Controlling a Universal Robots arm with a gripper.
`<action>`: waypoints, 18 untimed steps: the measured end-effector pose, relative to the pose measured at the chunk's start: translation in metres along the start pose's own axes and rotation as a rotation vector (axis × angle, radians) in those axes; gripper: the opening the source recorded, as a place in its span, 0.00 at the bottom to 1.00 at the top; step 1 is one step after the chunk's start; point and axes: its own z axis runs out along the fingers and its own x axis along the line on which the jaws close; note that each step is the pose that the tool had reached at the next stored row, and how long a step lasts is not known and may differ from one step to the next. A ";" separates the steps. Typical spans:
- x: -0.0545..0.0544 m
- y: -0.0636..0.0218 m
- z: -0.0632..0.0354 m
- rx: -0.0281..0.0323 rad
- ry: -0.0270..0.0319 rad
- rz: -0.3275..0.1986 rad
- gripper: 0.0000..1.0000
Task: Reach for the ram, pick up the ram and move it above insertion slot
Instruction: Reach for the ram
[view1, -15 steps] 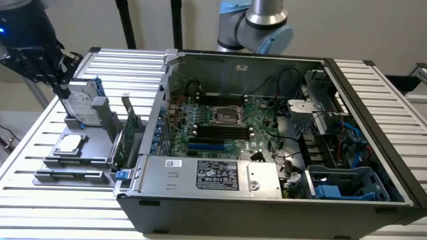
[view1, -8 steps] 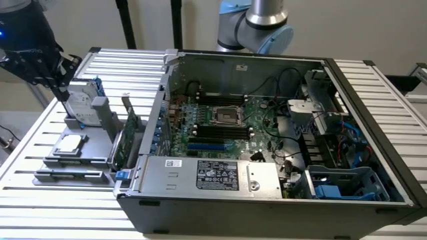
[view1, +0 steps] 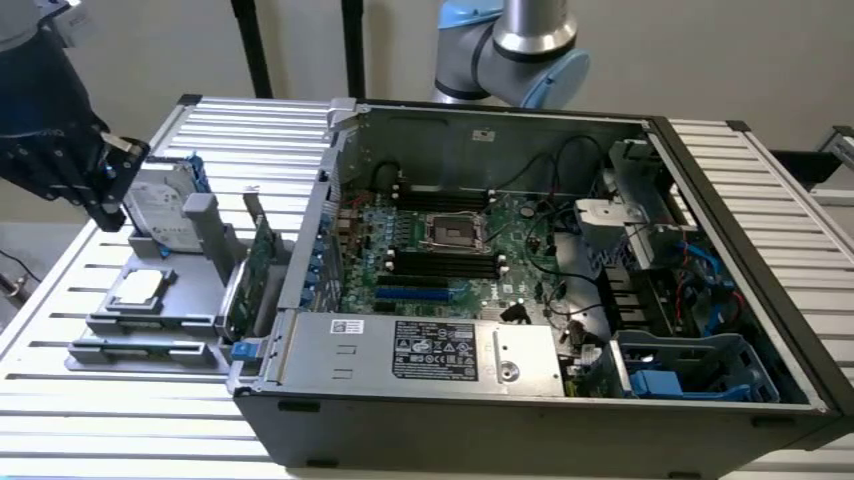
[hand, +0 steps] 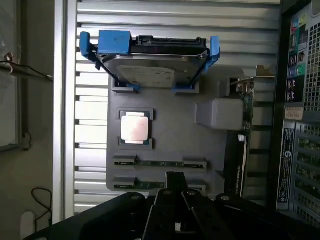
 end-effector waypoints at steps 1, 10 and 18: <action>0.000 -0.0048 0.0008 0.0000 0.0002 0.000 0.11; 0.001 -0.0328 0.0086 -0.0001 0.0024 -0.002 0.11; 0.001 -0.0332 0.0097 -0.0003 0.0051 -0.068 0.11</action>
